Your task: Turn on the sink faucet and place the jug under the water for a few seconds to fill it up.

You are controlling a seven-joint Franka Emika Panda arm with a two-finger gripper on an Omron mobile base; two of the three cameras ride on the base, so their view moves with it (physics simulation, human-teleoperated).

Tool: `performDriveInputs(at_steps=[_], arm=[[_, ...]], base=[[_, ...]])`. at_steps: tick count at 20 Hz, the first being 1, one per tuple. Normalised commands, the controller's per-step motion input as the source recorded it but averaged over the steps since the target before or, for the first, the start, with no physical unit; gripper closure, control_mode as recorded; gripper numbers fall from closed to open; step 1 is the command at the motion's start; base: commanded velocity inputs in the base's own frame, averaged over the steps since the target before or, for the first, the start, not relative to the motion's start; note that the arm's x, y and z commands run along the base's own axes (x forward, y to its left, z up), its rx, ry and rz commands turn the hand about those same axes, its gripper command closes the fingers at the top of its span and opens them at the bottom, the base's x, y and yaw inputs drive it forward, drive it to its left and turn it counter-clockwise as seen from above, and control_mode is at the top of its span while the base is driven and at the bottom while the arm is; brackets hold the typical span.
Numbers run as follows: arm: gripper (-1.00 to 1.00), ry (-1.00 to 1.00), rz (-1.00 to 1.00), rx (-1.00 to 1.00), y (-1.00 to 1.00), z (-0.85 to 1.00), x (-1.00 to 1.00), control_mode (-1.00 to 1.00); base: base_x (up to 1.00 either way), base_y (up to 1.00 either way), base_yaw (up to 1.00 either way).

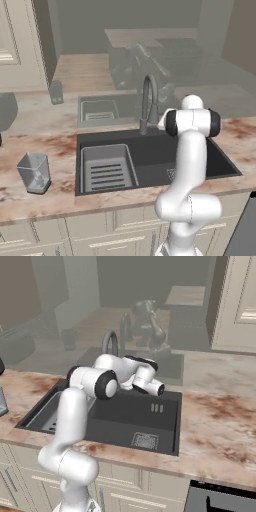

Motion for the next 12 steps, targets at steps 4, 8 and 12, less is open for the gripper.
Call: performDriveInputs(at_steps=[4, 8, 12], arm=[[-1.00, 0.00, 0.00, 0.05, 0.00, 0.00, 0.34, -1.00], [-1.00, 0.00, 0.00, 0.03, 0.00, 0.00, 0.36, -1.00], [-1.00, 0.00, 0.00, 0.02, 0.00, 0.00, 0.29, -1.00]], base=[[0.00, 0.00, 0.00], [0.00, 0.00, 0.00], [0.00, 0.00, 0.00]])
